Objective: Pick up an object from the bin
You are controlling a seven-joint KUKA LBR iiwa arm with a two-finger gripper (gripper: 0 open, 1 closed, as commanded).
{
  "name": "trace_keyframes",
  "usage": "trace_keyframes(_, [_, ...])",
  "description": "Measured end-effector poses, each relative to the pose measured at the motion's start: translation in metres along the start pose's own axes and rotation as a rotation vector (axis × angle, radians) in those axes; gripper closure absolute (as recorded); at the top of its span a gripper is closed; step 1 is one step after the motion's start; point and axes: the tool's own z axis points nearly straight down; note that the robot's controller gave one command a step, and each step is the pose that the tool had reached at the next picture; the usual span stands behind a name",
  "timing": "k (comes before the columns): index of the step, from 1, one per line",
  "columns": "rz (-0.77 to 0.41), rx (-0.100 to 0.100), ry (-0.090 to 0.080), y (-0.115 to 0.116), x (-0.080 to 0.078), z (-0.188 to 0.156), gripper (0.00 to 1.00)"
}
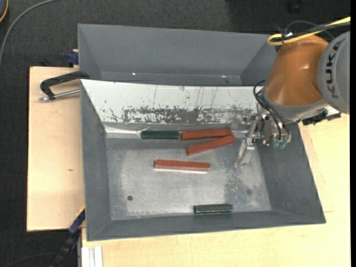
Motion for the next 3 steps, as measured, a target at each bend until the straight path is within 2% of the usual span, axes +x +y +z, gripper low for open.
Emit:
trace_keyframes(1, [0.023, -0.001, -0.006, 0.058, -0.013, 0.084, 0.00])
trace_keyframes(2, [-0.261, -0.002, 0.001, 0.150, 0.035, 0.083, 0.00])
trace_keyframes(3, [-0.259, 0.000, 0.001, 0.148, 0.035, 0.083, 1.00])
